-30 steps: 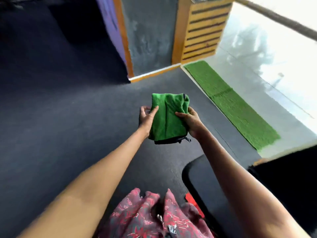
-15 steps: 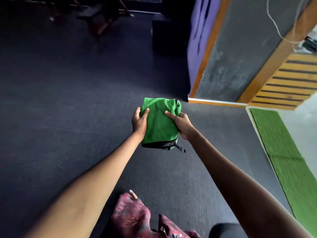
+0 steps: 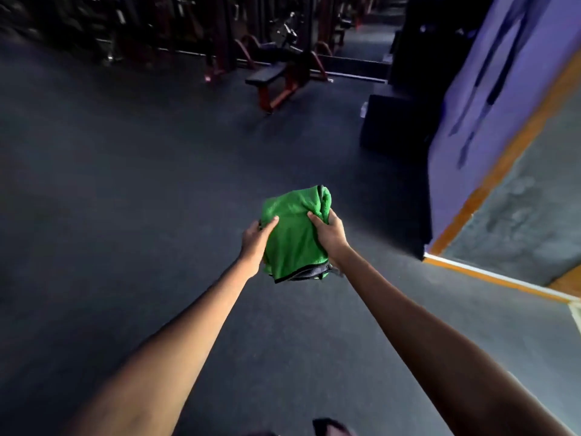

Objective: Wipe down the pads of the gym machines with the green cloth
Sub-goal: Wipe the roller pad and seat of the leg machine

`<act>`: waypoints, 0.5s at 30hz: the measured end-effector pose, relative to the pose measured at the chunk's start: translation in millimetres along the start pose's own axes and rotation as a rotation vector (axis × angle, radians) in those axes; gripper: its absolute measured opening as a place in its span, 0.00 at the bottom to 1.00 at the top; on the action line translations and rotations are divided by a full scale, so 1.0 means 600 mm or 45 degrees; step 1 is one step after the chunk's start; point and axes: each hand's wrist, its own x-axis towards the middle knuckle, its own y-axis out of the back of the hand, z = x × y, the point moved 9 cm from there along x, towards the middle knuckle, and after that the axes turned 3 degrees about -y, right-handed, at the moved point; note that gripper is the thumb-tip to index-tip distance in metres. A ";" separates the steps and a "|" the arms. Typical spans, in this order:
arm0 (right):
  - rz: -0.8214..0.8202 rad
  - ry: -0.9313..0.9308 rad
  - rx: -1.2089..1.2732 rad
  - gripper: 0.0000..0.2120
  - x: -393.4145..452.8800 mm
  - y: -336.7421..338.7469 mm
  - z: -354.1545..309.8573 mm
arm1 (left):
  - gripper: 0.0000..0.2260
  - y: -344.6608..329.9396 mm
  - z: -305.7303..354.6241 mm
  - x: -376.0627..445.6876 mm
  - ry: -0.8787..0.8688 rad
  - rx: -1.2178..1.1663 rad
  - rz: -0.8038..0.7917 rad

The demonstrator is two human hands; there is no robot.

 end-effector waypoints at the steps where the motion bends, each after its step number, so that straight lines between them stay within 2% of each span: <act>1: -0.034 0.004 0.010 0.12 0.016 -0.029 -0.006 | 0.02 0.018 0.001 0.016 0.030 0.007 -0.017; 3: -0.144 0.022 0.001 0.12 0.051 -0.104 -0.021 | 0.05 0.072 0.015 0.057 -0.031 0.067 0.052; 5: -0.250 0.040 -0.032 0.12 0.085 -0.180 -0.035 | 0.11 0.132 0.037 0.093 -0.126 0.139 0.248; 8: -0.420 0.002 -0.008 0.12 0.133 -0.282 -0.045 | 0.10 0.208 0.060 0.147 -0.214 0.264 0.510; 10: -0.544 -0.084 0.037 0.11 0.171 -0.333 -0.042 | 0.11 0.237 0.066 0.183 -0.195 0.275 0.603; 12: -0.653 -0.152 0.046 0.14 0.220 -0.375 -0.033 | 0.03 0.264 0.059 0.233 -0.184 0.237 0.646; 13: -0.704 -0.161 0.017 0.15 0.248 -0.396 -0.034 | 0.06 0.275 0.060 0.257 -0.191 0.228 0.673; 15: -0.806 -0.158 -0.027 0.16 0.317 -0.449 -0.044 | 0.06 0.299 0.059 0.324 -0.188 0.226 0.742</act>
